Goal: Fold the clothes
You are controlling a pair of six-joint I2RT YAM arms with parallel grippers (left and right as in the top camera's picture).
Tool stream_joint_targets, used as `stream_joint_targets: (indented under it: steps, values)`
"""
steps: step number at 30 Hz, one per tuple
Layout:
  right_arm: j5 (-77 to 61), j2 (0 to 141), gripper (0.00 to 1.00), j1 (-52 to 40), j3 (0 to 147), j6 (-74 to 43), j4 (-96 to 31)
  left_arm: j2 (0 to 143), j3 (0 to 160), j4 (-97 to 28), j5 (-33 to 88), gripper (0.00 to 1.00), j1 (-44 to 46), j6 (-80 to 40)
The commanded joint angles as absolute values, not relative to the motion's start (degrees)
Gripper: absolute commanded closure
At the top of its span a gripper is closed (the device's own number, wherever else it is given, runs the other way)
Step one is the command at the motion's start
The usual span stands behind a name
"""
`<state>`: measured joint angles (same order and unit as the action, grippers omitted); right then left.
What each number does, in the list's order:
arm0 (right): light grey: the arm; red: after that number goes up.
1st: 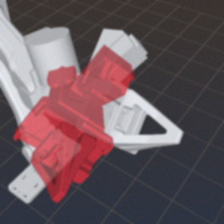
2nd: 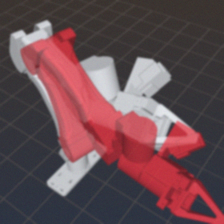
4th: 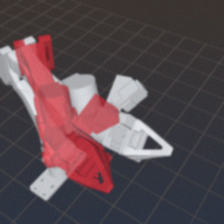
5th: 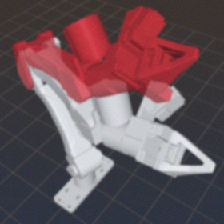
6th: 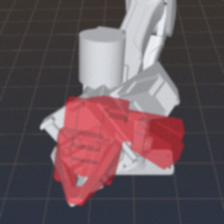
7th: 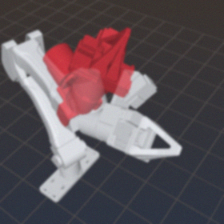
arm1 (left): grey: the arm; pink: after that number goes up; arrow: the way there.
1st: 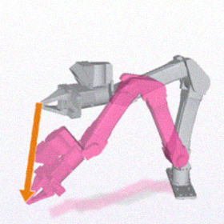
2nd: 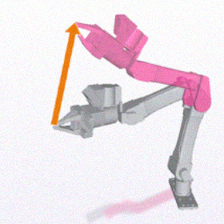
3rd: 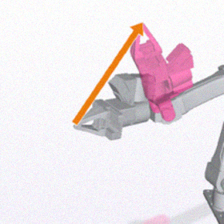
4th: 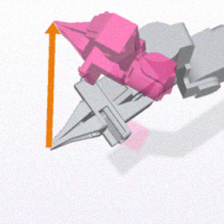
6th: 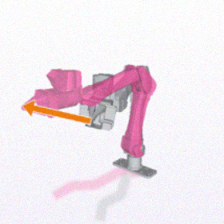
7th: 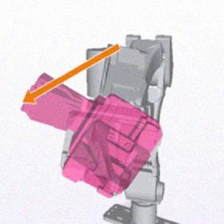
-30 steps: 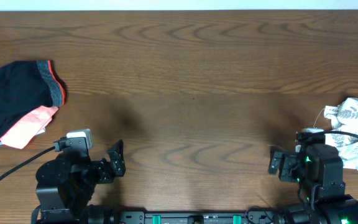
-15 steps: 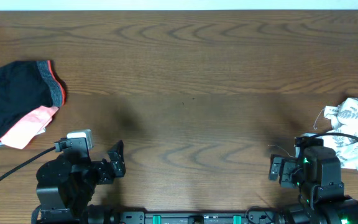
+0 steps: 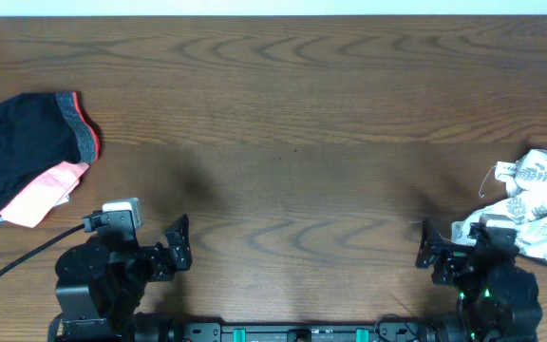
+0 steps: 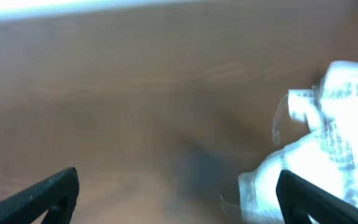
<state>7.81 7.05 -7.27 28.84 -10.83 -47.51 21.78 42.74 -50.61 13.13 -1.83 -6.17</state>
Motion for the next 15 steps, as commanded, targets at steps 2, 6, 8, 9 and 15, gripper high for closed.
stream_joint_targets:
  steps: [2, 6, 8, 9, 15]
  values:
    - [7.4, 0.2, 0.01, -5.2, 21.2, -5.0, -38.2, 21.6, 42.5, -50.6, 13.0, 0.02, -1.8, -6.5]
    - [6.4, 0.3, 0.01, -5.1, 13.5, -0.1, -21.2, 21.6, 42.5, -50.6, 13.0, 0.02, -1.8, -6.5]
    - [6.4, 0.3, 0.01, -5.1, 9.0, 2.7, -11.9, 21.6, 42.5, -50.6, 13.0, 0.02, -1.8, -6.5]
    - [6.4, 0.3, 0.01, -5.1, 7.5, 3.1, -9.2, 21.6, 42.5, -50.6, 13.0, 0.02, -1.8, -6.5]
    - [6.7, 0.3, 0.01, -5.2, 0.4, 3.9, -3.2, 21.6, 42.5, -50.6, 13.0, 0.02, -1.8, -6.5]
